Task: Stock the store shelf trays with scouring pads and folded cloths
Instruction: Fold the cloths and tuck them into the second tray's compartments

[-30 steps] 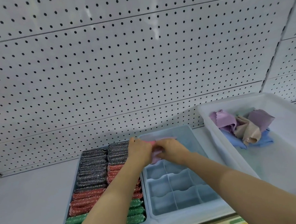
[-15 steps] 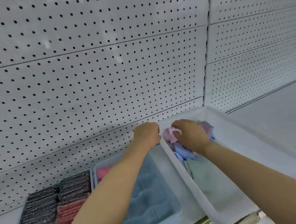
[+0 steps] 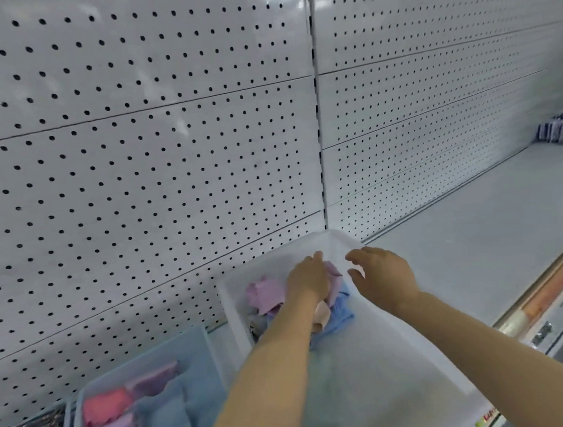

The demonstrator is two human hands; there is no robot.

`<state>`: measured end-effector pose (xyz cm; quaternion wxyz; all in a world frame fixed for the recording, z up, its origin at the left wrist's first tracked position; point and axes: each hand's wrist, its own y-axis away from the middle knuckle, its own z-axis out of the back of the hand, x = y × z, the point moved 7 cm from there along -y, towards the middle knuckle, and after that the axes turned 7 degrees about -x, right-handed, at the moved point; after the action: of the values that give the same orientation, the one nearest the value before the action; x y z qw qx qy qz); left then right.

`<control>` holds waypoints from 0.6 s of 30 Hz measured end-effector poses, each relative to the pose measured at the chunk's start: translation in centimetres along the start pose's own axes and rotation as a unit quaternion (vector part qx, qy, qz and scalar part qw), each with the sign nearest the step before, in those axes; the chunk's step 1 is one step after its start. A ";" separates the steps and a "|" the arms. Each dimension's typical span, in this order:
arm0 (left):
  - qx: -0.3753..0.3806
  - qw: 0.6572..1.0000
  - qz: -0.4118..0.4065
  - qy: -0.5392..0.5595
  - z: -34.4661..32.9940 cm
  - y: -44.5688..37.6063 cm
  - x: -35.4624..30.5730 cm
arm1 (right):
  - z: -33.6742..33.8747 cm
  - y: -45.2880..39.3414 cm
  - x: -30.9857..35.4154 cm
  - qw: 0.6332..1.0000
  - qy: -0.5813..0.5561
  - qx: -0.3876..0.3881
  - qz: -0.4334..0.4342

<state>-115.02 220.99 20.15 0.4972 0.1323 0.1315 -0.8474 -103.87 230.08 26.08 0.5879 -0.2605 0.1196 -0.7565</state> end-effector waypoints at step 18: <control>-0.028 0.976 -0.151 0.157 19.8 5.5 -1.4 | 1.9 -2.3 6.2 0.847 -0.520 0.038 -0.102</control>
<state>-111.41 212.59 38.55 0.3404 0.2286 0.2503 -0.8770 -105.77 225.05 30.35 0.4932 -0.6036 -0.2597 -0.5701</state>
